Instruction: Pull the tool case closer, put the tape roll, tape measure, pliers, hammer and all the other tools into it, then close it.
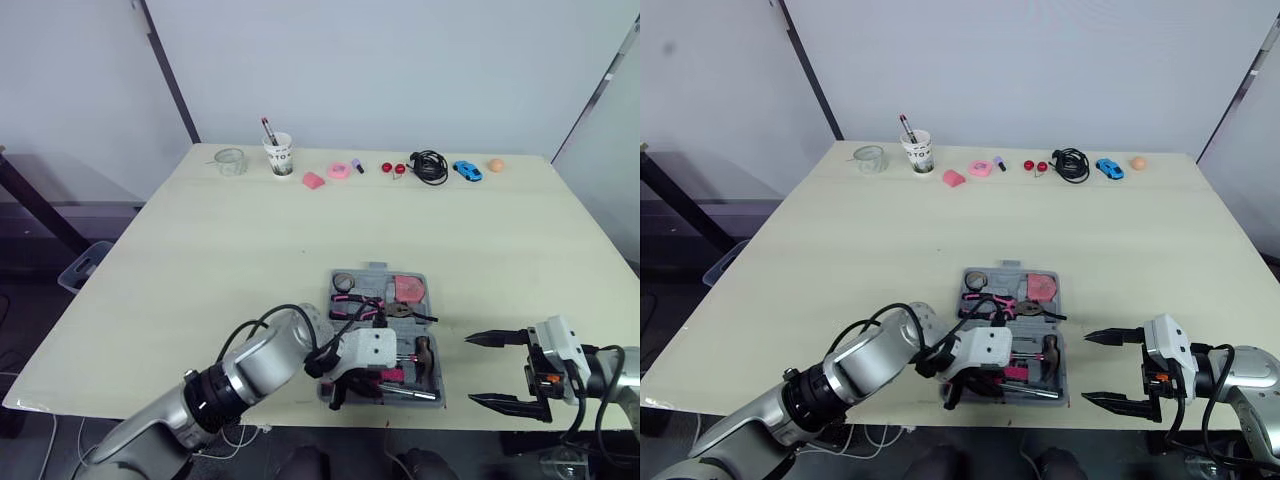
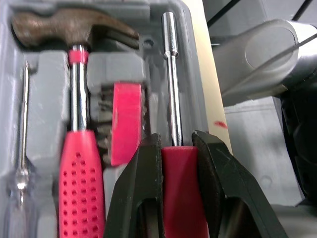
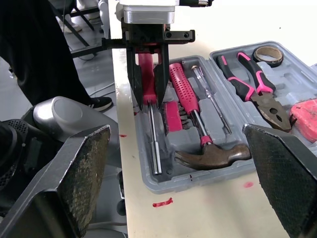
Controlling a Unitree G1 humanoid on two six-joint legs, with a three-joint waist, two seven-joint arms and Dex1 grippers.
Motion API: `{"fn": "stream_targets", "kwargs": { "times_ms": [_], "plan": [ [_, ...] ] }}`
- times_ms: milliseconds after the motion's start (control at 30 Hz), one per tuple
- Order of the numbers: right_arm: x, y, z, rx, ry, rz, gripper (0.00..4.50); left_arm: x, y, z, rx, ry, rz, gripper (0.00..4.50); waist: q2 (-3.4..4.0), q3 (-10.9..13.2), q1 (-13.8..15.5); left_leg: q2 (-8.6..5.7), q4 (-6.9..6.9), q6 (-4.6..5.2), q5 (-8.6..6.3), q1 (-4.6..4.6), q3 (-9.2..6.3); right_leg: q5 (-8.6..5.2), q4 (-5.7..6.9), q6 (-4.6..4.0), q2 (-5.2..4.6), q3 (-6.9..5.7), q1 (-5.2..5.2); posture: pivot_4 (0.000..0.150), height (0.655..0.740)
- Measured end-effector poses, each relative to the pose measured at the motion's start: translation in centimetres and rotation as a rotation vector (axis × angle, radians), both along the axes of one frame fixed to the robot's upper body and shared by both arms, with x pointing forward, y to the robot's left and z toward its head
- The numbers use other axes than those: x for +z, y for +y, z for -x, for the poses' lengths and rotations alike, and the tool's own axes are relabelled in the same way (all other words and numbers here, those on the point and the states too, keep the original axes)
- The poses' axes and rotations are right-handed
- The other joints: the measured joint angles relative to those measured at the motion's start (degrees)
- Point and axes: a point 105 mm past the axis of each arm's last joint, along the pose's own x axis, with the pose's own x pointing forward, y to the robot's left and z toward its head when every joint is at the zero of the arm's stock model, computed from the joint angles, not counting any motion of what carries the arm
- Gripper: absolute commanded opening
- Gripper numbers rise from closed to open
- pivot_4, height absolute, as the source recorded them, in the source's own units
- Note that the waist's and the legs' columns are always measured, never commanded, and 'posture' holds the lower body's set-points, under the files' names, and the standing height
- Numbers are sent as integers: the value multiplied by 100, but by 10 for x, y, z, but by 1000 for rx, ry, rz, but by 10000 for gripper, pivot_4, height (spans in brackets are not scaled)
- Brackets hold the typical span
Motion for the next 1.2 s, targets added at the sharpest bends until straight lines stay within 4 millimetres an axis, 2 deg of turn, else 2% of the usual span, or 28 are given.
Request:
{"fn": "stream_targets", "kwargs": {
  "times_ms": [633, 700, 767, 1067, 1200],
  "plan": [
    [-1, 1, 2, -14, 1, 2, 45000, -3, -7, 1, 21, -6, -4, 5083, 1, -1, 3, -2, 2, 0, 0, 0, -1, 0, 0, 0, -1, 2, 1, 1500, 7400],
    [-1, 1, 2, -14, -2, 3, 45000, -4, -6, 1, 20, -2, -5, 14983, 1, -1, 2, -2, 2, 0, 0, 0, -1, 0, 0, 0, -1, 2, 1, 1500, 7400],
    [-1, 1, 2, -13, -4, 4, 45000, -3, -7, 1, 18, -7, -1, 20596, 2, -1, 2, -2, 2, 0, 0, 0, -2, 0, 0, 0, 0, 1, 1, 1500, 7400],
    [-1, 1, 2, -11, -13, 7, 45000, -6, -5, 4, 37, 23, 21, 20596, 3, -2, 2, -2, 2, 0, 0, 1, -1, 0, 1, 0, 0, 2, 1, 1500, 7400],
    [-1, 1, 2, -12, -12, 8, 45000, 5, -6, 3, 41, 43, 74, 20596, 3, -2, 1, -2, 2, 0, 0, 1, -2, 0, 2, 0, 0, 2, 1, 1500, 7400]
  ]
}}
